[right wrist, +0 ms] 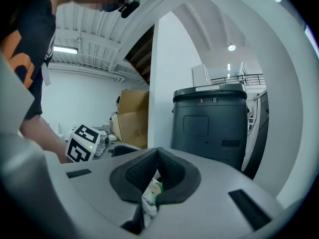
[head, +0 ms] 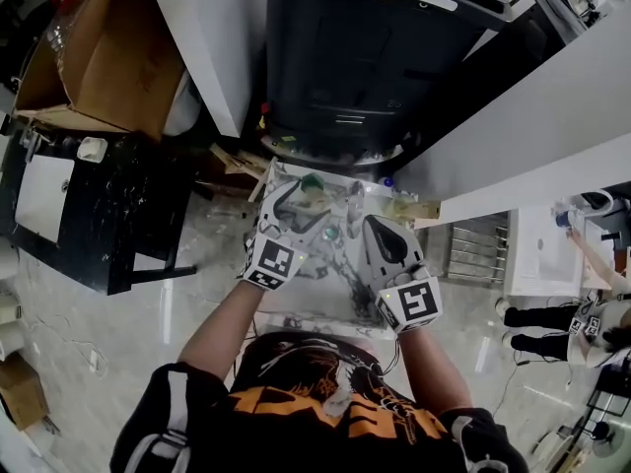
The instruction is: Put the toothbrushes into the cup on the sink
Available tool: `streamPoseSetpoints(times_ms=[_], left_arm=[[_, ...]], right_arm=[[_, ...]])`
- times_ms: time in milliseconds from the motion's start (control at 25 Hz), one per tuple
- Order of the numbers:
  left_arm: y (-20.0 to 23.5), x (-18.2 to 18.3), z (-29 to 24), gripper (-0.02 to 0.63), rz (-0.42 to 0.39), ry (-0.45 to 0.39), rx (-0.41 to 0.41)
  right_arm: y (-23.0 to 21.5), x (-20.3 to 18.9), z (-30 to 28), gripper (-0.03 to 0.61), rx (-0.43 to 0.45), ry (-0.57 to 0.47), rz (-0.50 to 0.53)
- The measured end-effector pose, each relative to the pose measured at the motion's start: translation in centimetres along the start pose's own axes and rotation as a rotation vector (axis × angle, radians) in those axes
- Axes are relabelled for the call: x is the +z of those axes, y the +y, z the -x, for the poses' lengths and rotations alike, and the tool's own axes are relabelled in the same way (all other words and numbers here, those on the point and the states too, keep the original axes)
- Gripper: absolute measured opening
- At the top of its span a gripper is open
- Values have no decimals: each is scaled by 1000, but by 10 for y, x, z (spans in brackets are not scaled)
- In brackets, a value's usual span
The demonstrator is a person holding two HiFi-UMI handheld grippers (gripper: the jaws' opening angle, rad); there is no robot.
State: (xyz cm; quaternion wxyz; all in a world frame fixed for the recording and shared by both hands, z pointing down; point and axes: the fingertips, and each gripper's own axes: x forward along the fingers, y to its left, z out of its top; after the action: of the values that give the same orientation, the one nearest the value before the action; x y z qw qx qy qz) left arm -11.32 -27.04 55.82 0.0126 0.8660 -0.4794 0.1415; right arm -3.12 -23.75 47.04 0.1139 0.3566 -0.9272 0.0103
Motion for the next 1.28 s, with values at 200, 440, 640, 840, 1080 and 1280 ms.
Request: streamPoseSetpoints(times_ms=[200,440,640,840,1080,1280], left_arm=[[-15,48,28,265,4,-97,-23],[-49,100,55,214,8,-207,-82],[-78,138,66,136,-65,-263,-121],[-107,165,76,79,-111,-289,-157],[-119,181,88,43,-86,-288,-132],[-132,191,90,43,-147,-279,-151]], right_arm=[[8,7,16,14,6,-22,3],[4,16,48,14,-26,-56,0],[-3,26,77,14,-55,-113,23],[-5,32,103,14,-65,-85,36],[-5,50,116,14,-57,-185,41],[-6,53,118,14,-59,-222,37]])
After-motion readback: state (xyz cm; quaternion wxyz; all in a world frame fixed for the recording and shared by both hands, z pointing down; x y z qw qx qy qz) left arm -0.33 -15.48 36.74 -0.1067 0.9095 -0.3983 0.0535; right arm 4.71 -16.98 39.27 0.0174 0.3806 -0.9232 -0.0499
